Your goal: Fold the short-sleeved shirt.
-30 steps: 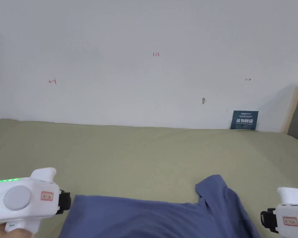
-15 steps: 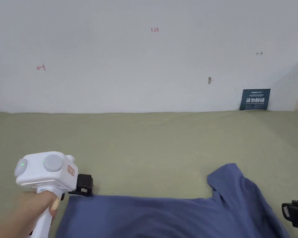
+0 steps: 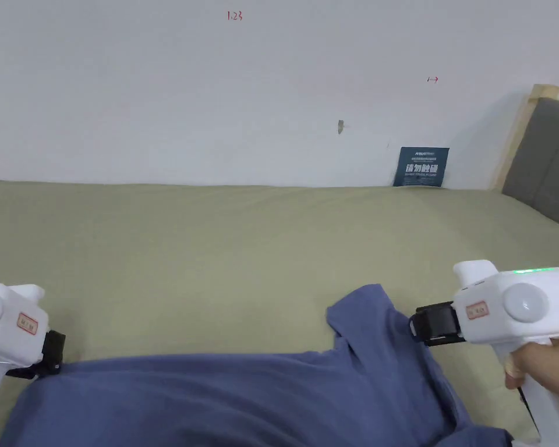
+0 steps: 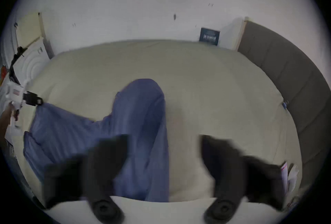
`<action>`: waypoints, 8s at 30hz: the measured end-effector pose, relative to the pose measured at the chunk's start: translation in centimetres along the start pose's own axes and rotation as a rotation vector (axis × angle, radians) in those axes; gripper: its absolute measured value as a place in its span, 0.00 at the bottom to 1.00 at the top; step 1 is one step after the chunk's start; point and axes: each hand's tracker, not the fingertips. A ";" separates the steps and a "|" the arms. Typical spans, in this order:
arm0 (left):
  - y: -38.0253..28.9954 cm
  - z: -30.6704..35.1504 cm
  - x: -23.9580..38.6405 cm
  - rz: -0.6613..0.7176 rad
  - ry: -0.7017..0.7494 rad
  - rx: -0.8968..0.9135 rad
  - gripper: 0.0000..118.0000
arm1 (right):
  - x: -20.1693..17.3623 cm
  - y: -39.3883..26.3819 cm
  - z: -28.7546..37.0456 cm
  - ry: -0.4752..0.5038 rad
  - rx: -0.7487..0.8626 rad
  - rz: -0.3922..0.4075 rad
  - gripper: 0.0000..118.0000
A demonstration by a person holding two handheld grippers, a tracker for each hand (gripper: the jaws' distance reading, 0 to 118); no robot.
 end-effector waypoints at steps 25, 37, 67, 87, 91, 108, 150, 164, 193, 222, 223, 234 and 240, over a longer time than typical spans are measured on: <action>-3.8 14.0 -1.0 -0.007 -0.117 0.163 0.04 | -1.0 -1.8 12.8 0.080 0.101 0.018 0.00; -17.2 18.7 -5.2 0.062 -0.181 0.098 0.04 | 0.3 -14.8 20.8 0.119 0.065 -0.051 0.00; -20.8 19.7 -3.4 0.078 -0.127 0.227 0.00 | -5.0 -18.2 20.7 0.026 0.112 -0.020 0.00; -20.3 13.7 -13.7 0.145 -0.589 0.045 0.00 | -6.9 -18.4 20.0 0.078 0.150 -0.046 0.00; -20.6 12.1 -15.8 0.232 -0.653 0.071 0.04 | -7.3 -18.3 19.5 0.090 0.143 -0.043 0.00; -23.7 6.2 -10.7 0.366 -0.850 0.005 0.44 | -8.4 -18.2 18.4 0.140 0.123 -0.041 0.00; -21.4 5.2 12.3 0.401 -1.028 0.088 0.01 | -4.2 -18.5 20.1 0.172 0.186 -0.104 0.00; -24.6 0.4 19.7 0.370 -0.984 -0.097 0.00 | -5.3 -18.7 19.4 0.173 0.175 -0.056 0.00; -21.7 0.3 7.2 0.422 -1.005 -0.066 0.06 | -3.6 -18.7 20.4 0.155 0.170 -0.068 0.00; -16.1 19.5 -0.4 0.242 -0.668 0.108 0.06 | -11.1 -17.7 17.0 0.246 0.131 -0.056 0.00; -16.0 19.2 0.8 0.227 -0.680 0.101 0.06 | -10.9 -17.7 17.1 0.241 0.132 -0.059 0.00; -14.4 10.8 13.1 0.229 -0.869 -0.062 0.71 | -8.2 -18.2 17.4 0.201 0.129 -0.088 0.00; -16.1 9.7 12.2 0.293 -0.912 0.003 0.87 | -7.5 -18.9 17.0 0.203 0.119 -0.108 0.00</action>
